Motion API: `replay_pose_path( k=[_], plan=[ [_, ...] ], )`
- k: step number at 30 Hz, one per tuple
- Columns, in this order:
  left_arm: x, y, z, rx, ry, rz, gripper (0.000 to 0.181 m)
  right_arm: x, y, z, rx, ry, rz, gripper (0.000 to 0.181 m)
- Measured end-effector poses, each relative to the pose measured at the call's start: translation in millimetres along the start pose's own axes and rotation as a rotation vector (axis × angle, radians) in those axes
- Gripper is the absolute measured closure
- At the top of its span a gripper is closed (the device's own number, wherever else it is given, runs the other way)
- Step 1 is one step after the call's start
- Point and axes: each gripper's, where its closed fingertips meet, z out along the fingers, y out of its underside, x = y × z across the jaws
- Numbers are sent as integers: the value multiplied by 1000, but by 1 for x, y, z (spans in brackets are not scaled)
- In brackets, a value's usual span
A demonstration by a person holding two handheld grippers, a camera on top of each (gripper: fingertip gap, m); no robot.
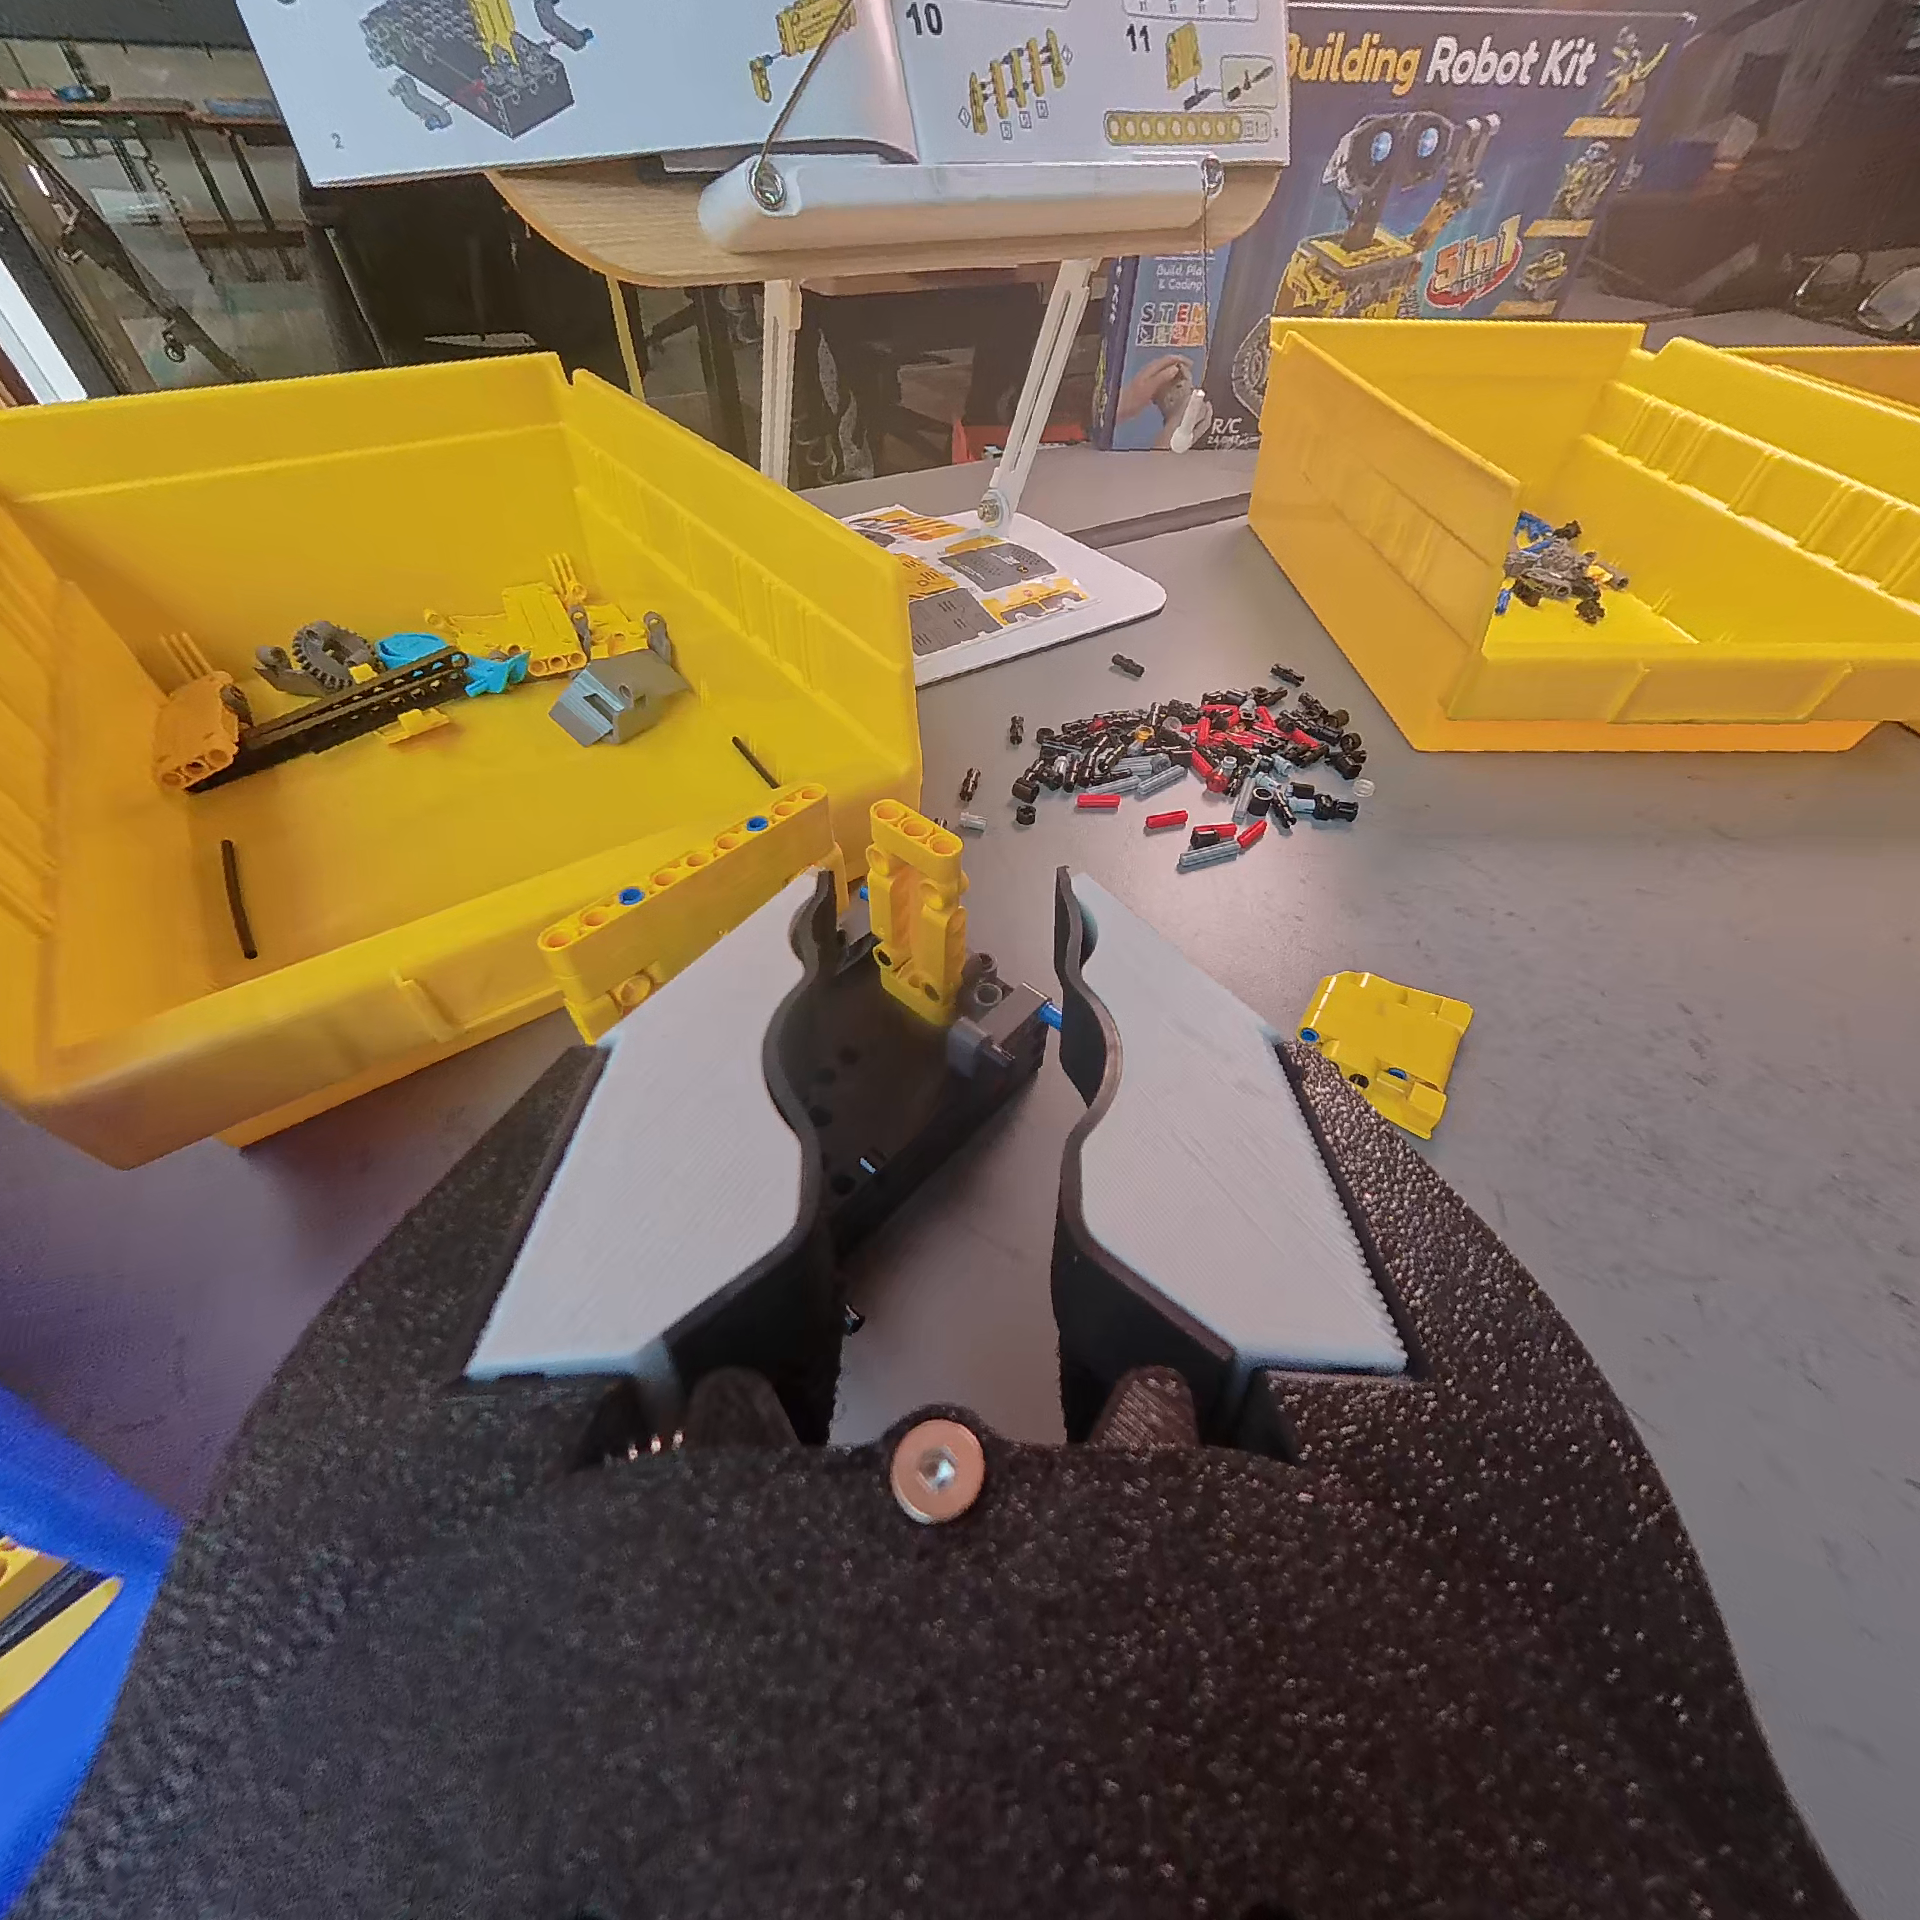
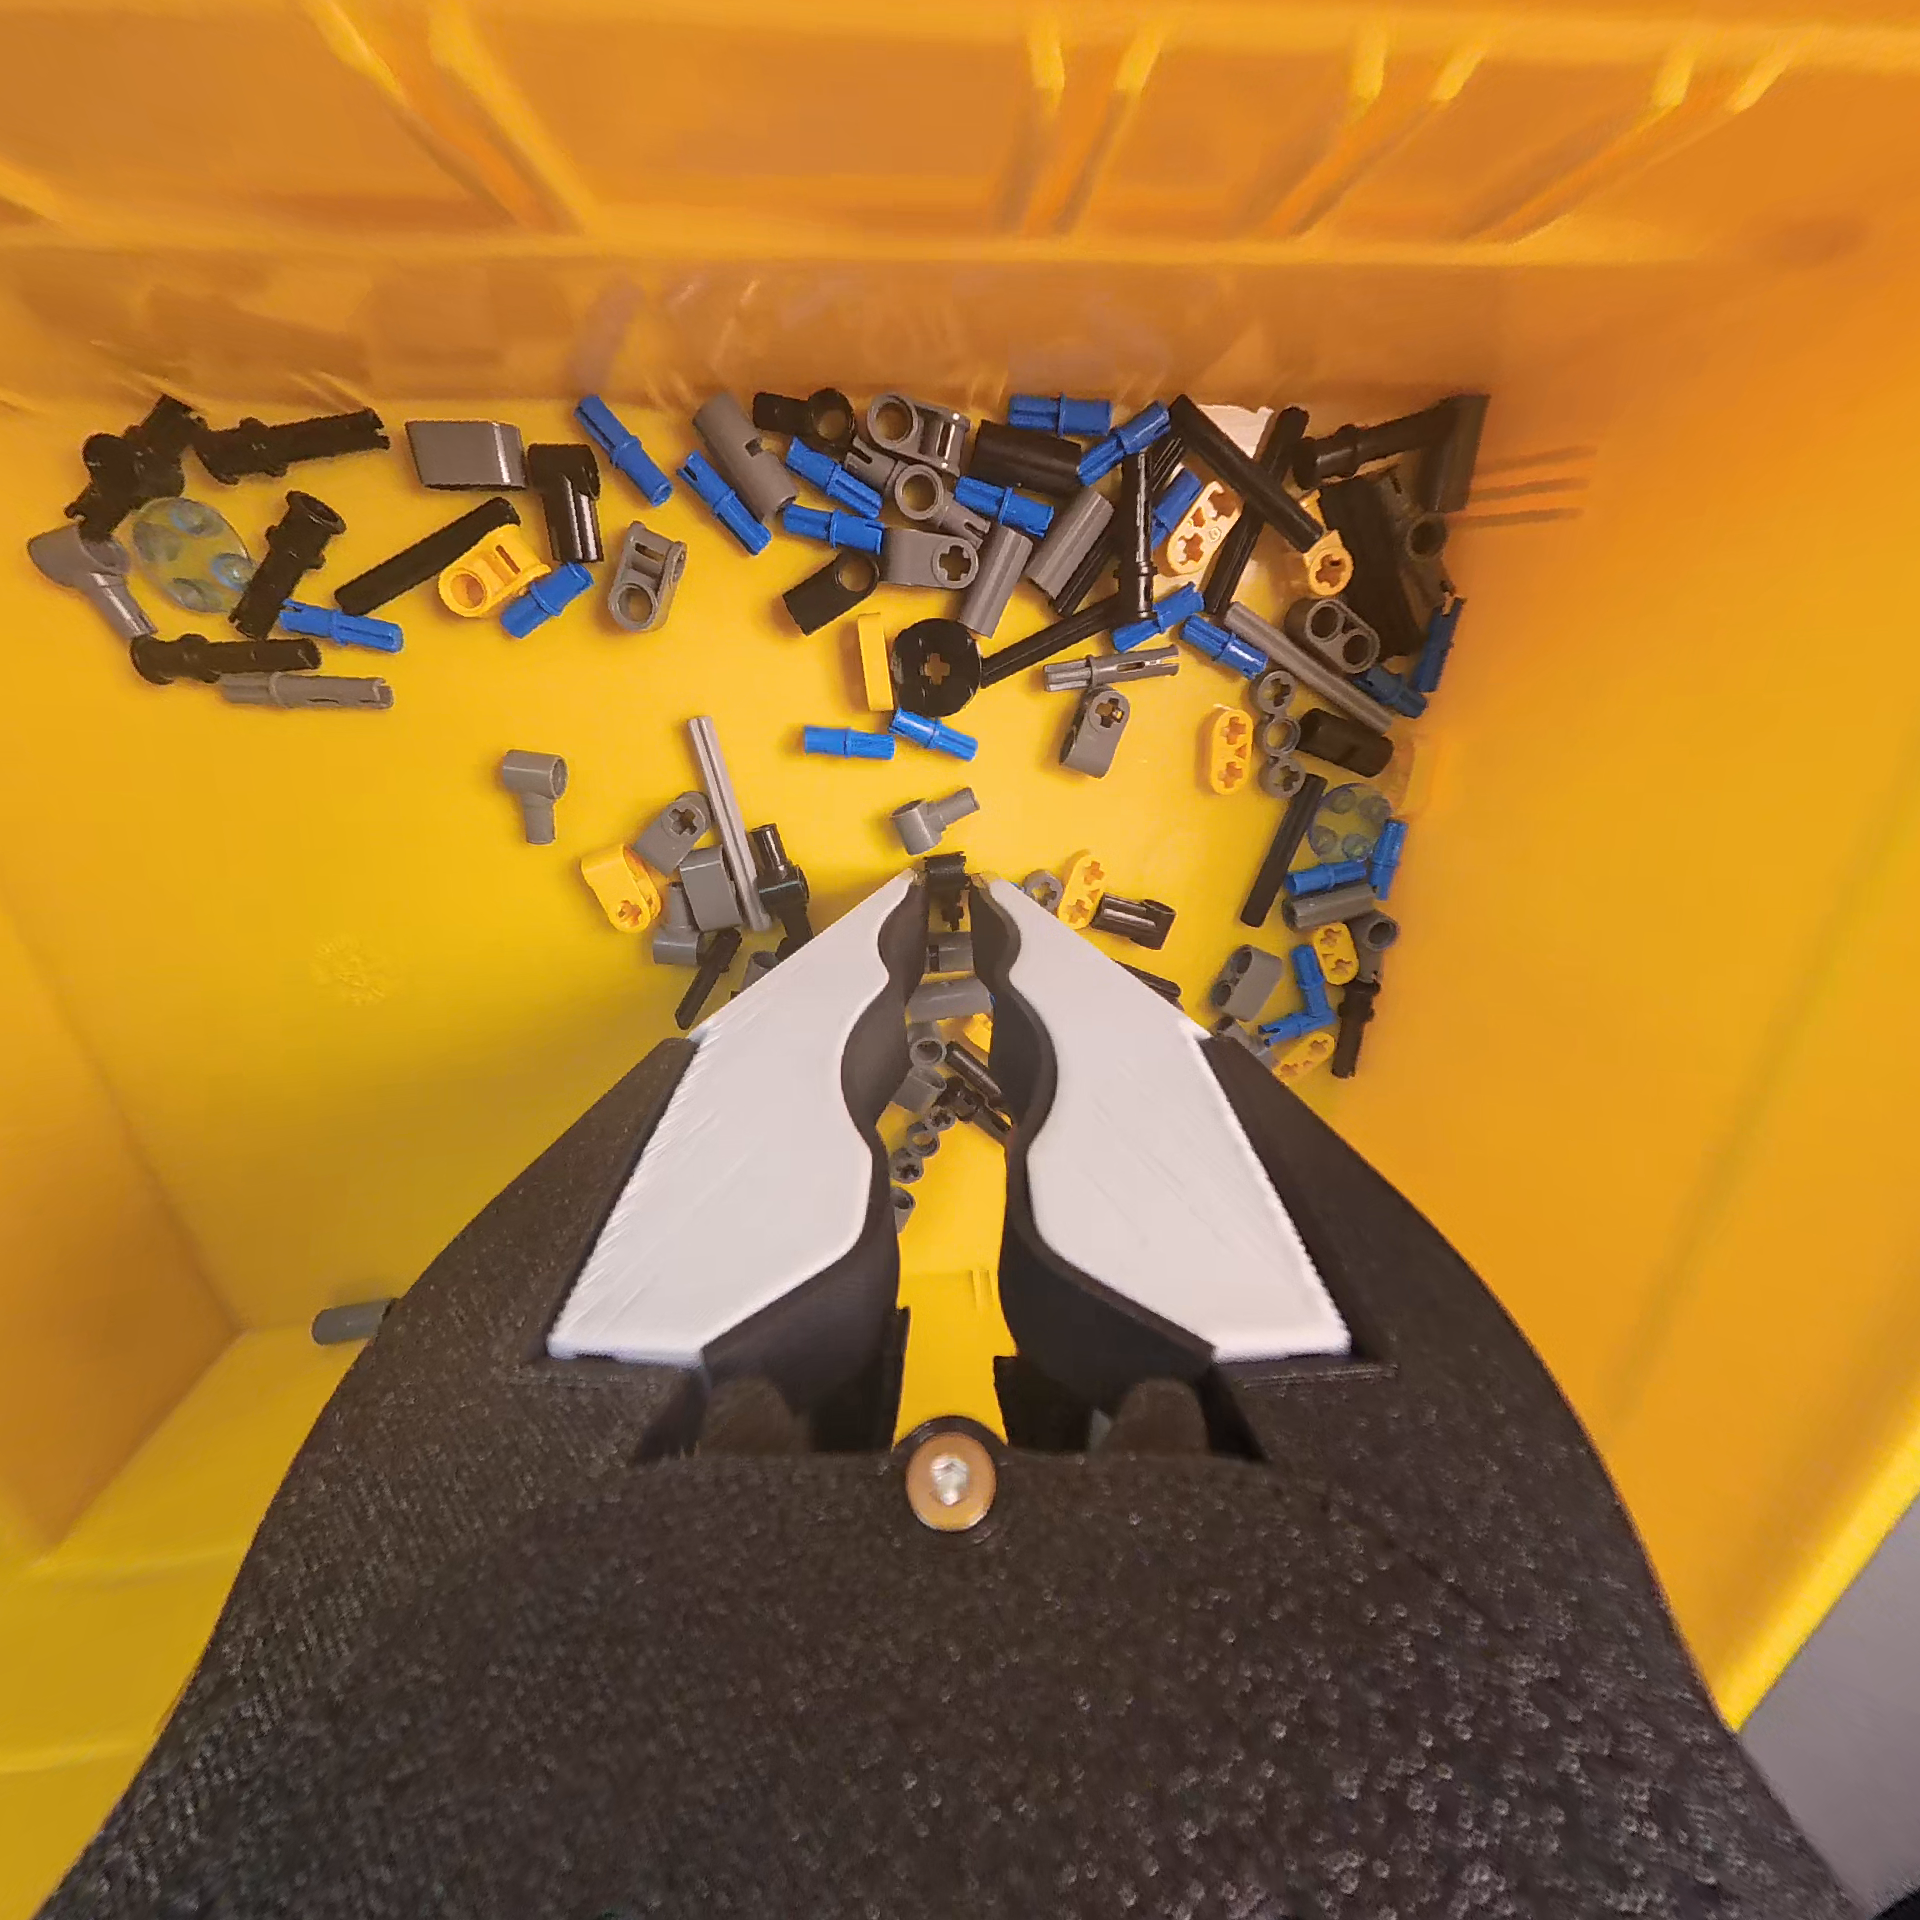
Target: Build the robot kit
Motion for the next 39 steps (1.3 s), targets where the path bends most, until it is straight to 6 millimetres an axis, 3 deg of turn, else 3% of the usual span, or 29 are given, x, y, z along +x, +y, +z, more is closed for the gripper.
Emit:
replay_pose_path(
  k=[4, 7, 10, 13, 16, 21, 26, 32, 39],
  plan=[
    [0, 0, 0, 2, 4, 0, 140, 1, -2, -6, 33, 10, 15, 175],
    [2, 0, -1, 2, 19, -2, 141, 3, -26, -36, 159, 55, 25, 175],
    [6, 0, 0, -3, 51, -8, 141, -12, -82, -87, 356, 106, -27, 175],
    [13, 2, 1, -21, 101, -6, 141, -48, -146, -133, 505, 125, -123, 175],
    [20, -2, 2, -16, 163, -15, 141, -96, -206, -146, 552, 100, -240, 174],
    [23, -12, -4, 6, 210, 44, 141, -154, -279, -97, 456, 42, -321, 174],
    [24, -13, -10, 36, 227, 27, 141, -190, -322, -31, 392, -30, -296, 174],
    [29, -20, -21, 58, 266, -36, 139, -197, -334, 29, 318, -50, -208, 174],
    [34, -22, -26, 54, 280, -38, 138, -202, -328, 34, 308, -68, -148, 174]
  ],
)
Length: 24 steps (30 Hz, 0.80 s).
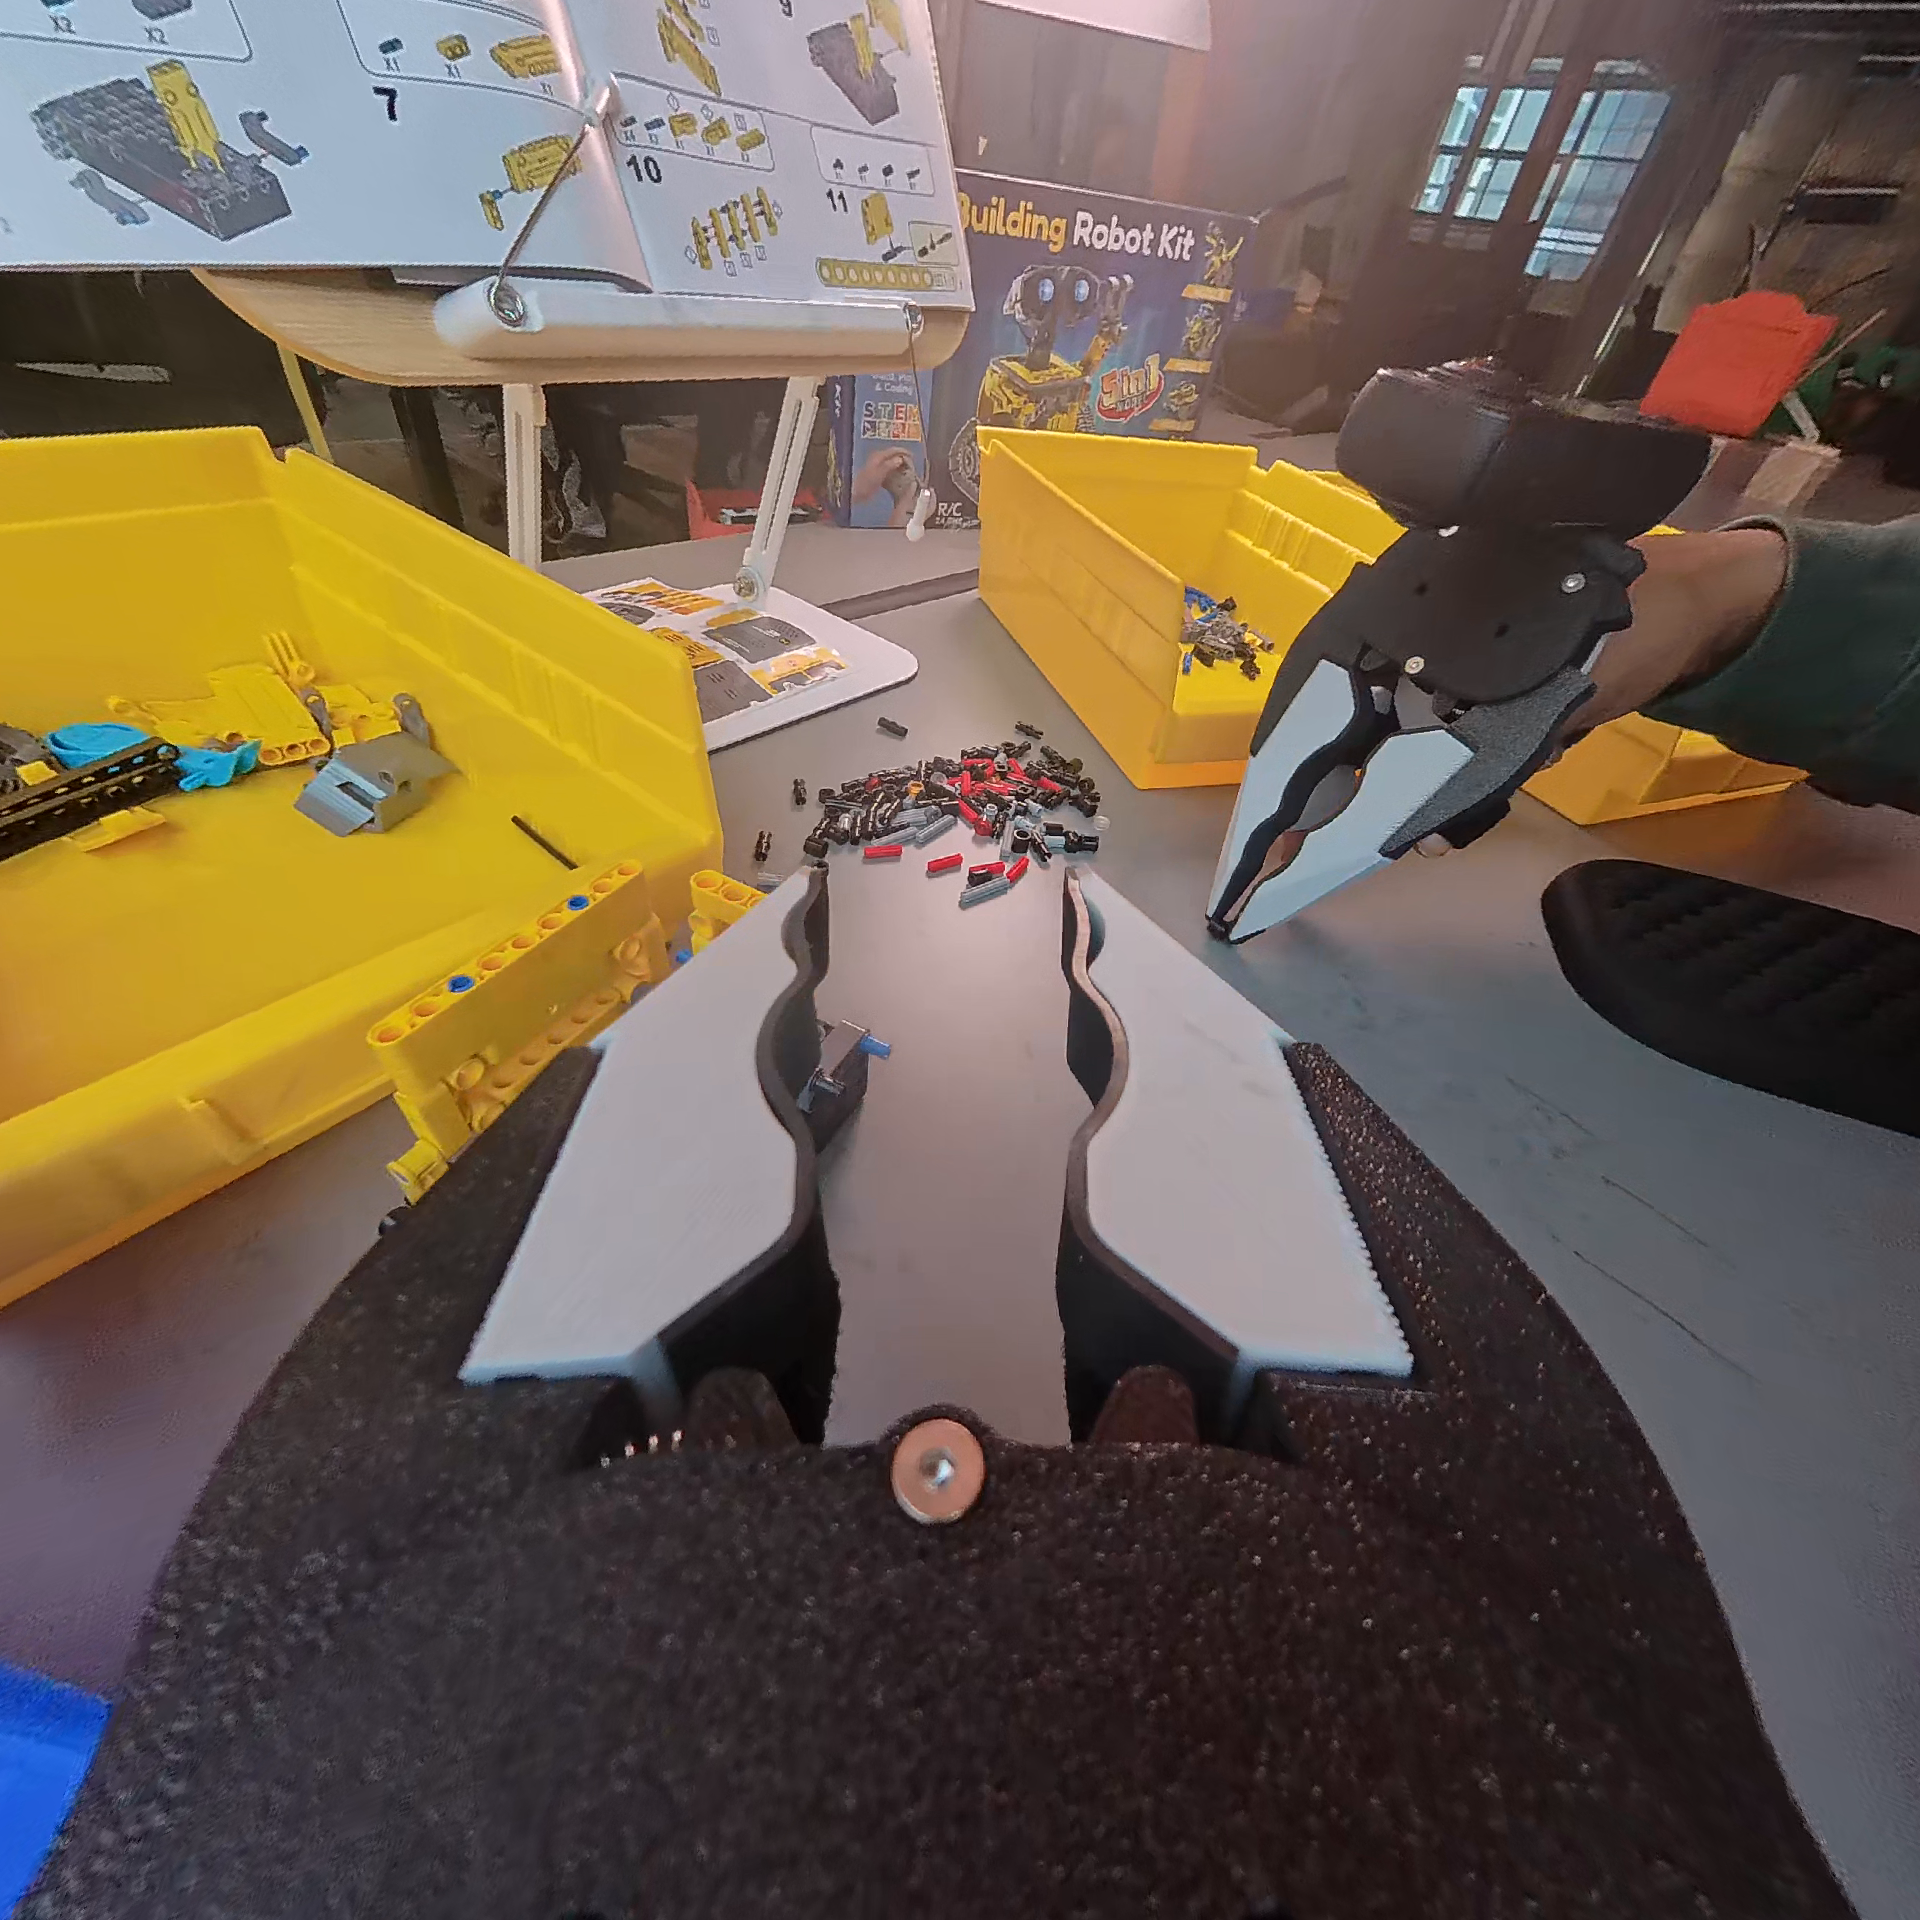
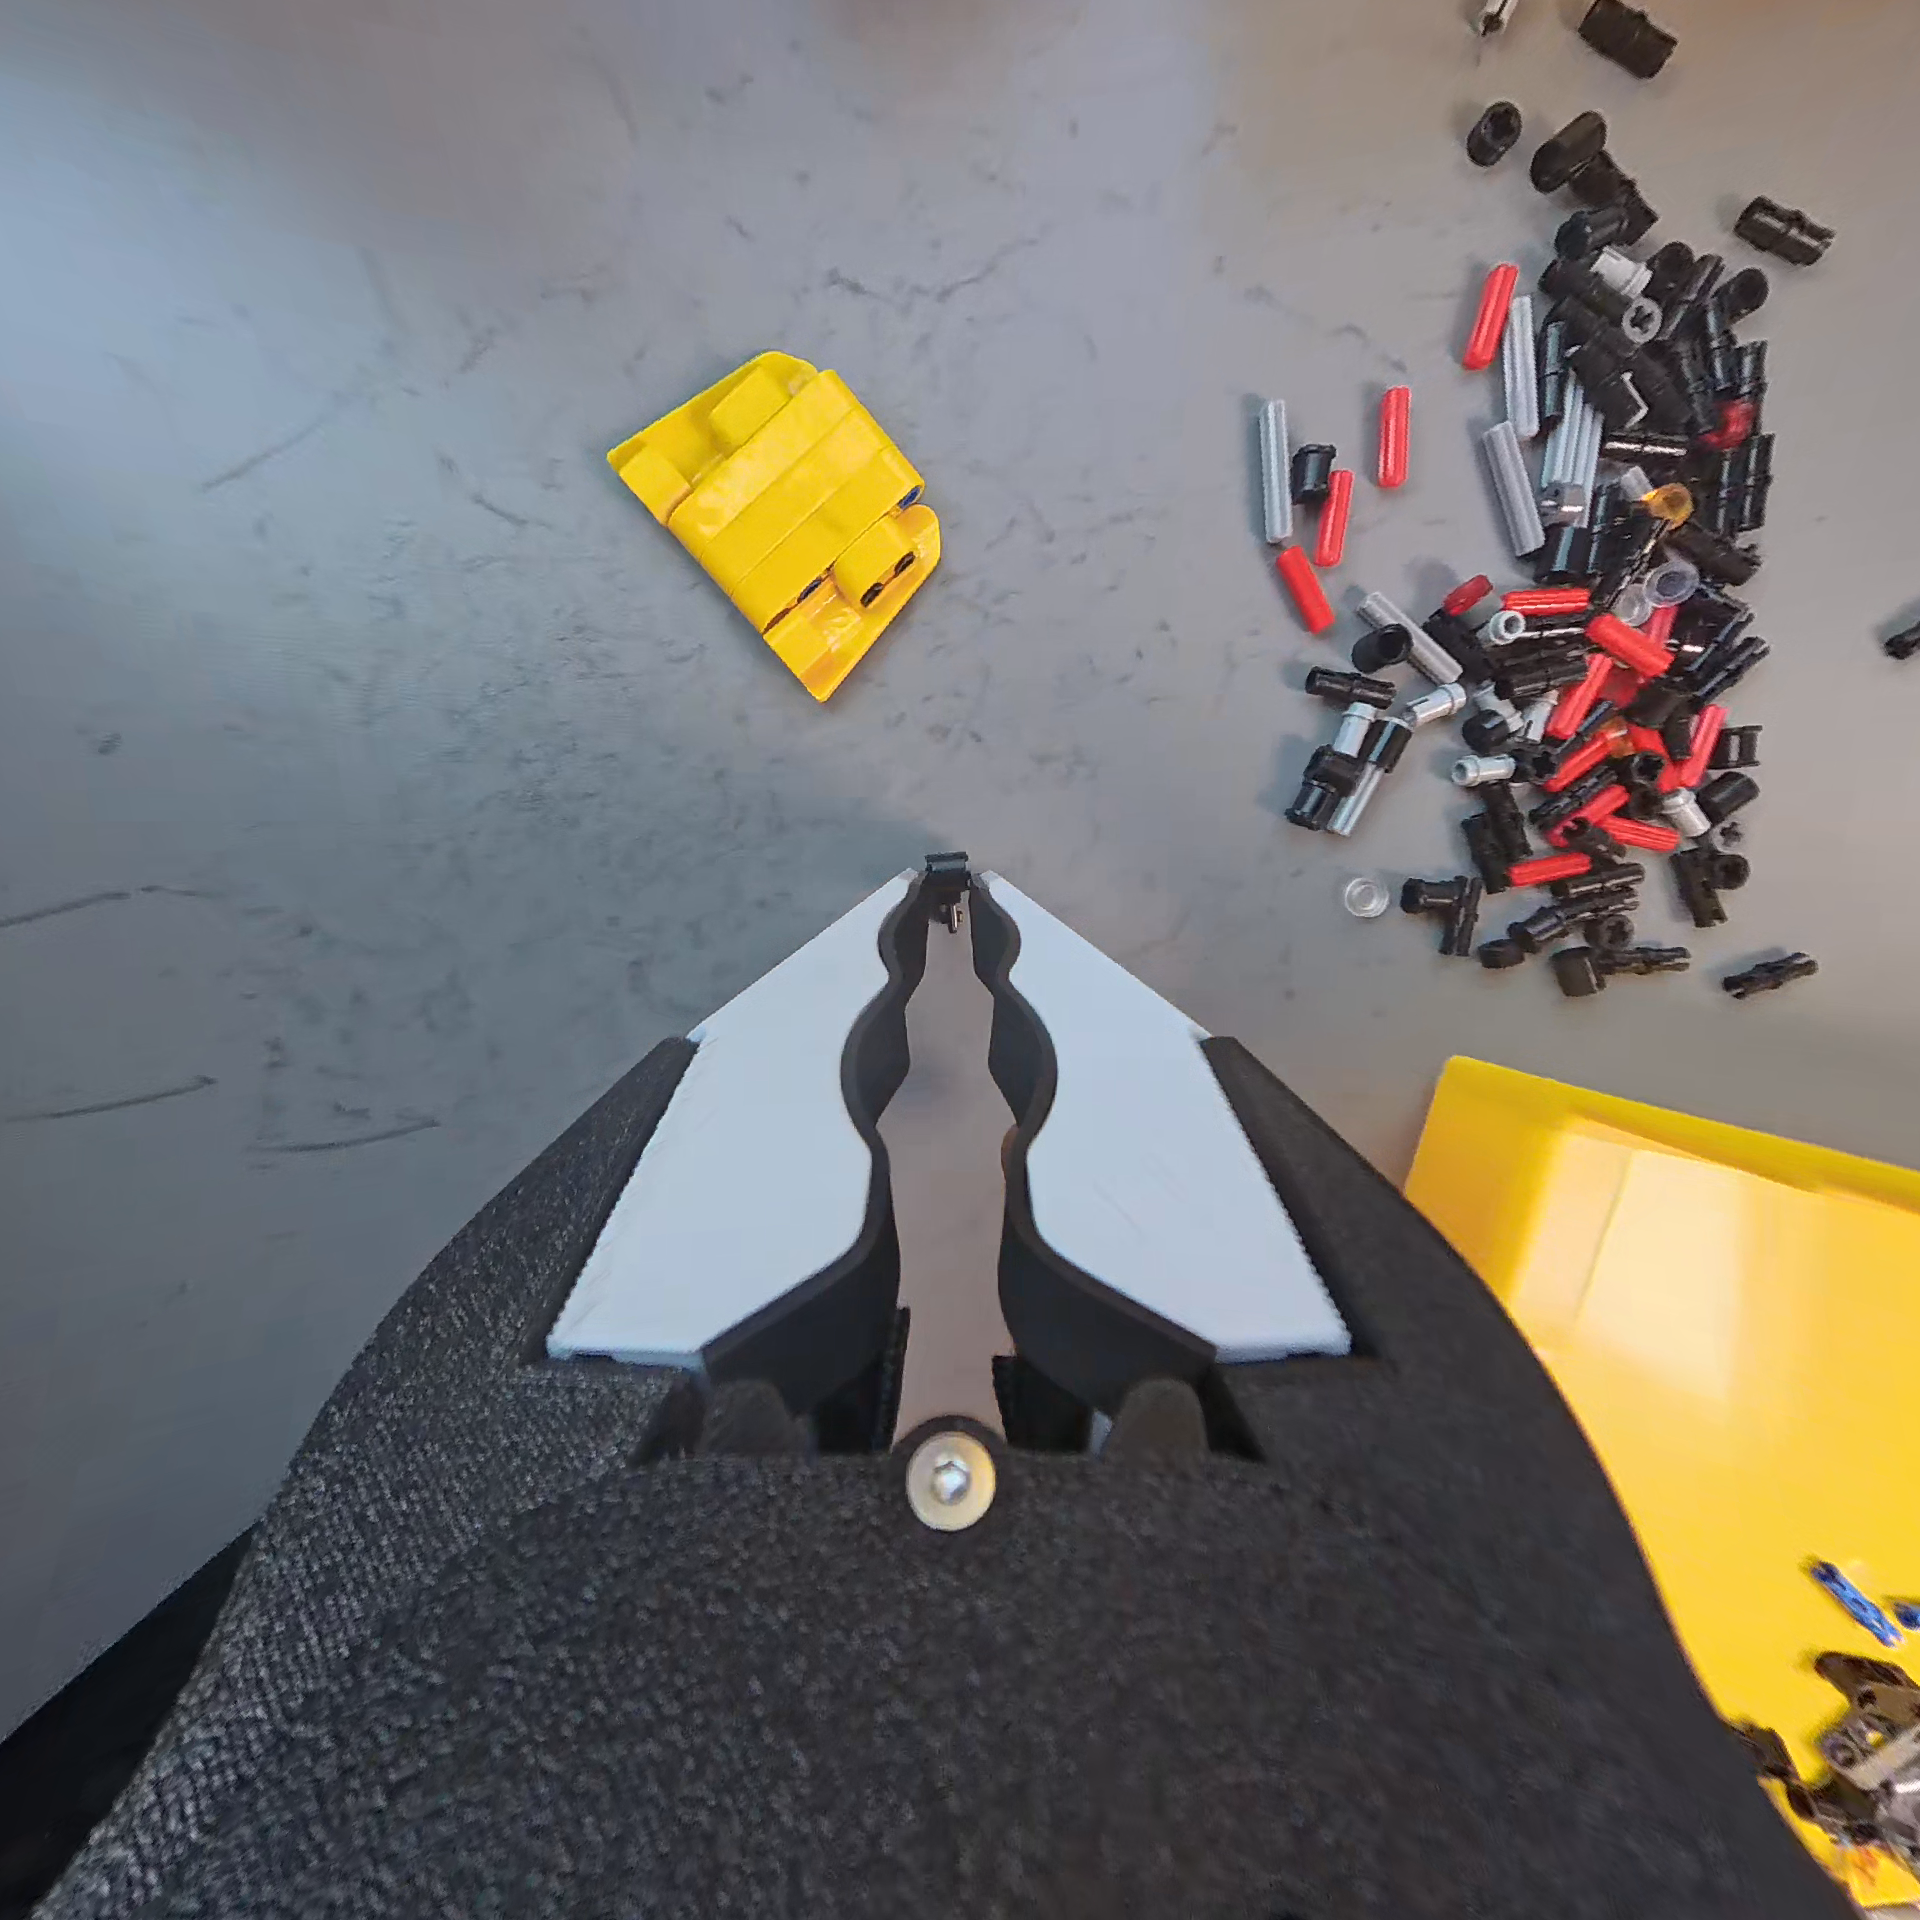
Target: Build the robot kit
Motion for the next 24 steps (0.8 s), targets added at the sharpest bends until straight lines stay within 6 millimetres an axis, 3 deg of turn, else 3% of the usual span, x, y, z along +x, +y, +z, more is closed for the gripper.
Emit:
replay_pose_path(
  k=[7, 12, 16, 19, 22, 24],
  plan=[
    [-3, 8, 4, -27, -4, -10, 138, 1, 0, -1, 40, 31, -23, 165],
    [-6, 18, 9, -62, -12, -8, 137, 4, -14, -28, 243, 65, 21, 162],
    [-8, 21, 10, -73, -17, -15, 137, 13, -22, -66, 432, 176, 86, 158],
    [-7, 22, 11, -71, -9, -29, 137, 17, -17, -111, 528, 286, 112, 157],
    [-5, 21, 13, -69, 7, -39, 138, 39, 3, -162, 557, 367, 146, 160],
    [-3, 21, 13, -67, 15, -38, 138, 69, 25, -190, 524, 444, 165, 165]
  ],
)
